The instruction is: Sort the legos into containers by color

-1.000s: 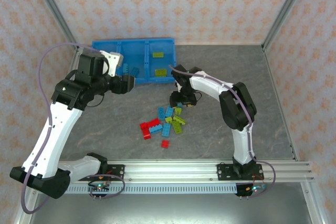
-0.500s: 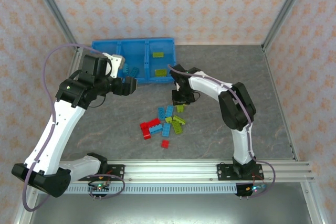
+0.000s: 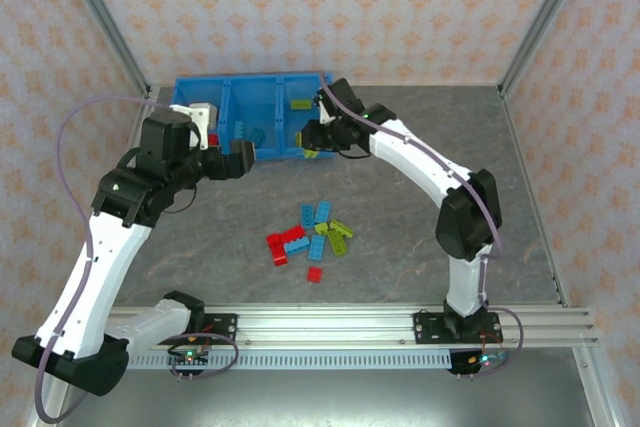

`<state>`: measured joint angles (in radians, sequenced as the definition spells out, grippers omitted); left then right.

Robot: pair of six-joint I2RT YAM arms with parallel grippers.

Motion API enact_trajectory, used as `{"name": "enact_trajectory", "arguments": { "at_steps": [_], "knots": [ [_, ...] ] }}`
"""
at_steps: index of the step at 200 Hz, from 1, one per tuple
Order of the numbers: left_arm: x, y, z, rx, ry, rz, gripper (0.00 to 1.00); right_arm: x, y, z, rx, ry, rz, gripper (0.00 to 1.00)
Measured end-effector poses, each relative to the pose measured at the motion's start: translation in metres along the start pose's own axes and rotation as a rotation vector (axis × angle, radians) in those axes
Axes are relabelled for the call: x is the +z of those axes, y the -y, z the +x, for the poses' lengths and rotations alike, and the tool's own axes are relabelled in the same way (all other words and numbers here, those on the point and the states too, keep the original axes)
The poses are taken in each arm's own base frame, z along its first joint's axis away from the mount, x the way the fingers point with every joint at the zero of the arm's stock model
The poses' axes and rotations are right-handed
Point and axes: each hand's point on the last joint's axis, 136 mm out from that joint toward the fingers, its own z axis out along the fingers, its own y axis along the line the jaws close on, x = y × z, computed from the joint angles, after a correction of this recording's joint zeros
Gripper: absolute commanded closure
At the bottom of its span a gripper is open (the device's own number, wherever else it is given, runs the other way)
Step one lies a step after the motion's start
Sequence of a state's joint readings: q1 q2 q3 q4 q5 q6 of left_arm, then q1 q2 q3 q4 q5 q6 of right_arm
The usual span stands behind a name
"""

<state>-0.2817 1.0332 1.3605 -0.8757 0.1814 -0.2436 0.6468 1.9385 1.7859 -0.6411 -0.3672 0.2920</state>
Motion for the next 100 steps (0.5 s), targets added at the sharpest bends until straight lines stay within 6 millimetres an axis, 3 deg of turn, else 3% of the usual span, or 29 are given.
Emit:
{"name": "enact_trajectory", "arguments": {
  "at_steps": [57,80,100],
  "knots": [
    [0.01,-0.01,0.024,-0.043,-0.045,-0.031,0.0,0.069,0.033,0.057,0.02,-0.201,0.08,0.65],
    [0.014,-0.012,0.028,-0.048,-0.061,-0.037,0.0,0.079,0.04,0.067,0.021,-0.242,0.101,0.6],
    [0.017,-0.012,0.029,-0.051,-0.069,-0.04,0.0,0.078,0.038,0.063,0.016,-0.241,0.1,0.64]
  ]
}}
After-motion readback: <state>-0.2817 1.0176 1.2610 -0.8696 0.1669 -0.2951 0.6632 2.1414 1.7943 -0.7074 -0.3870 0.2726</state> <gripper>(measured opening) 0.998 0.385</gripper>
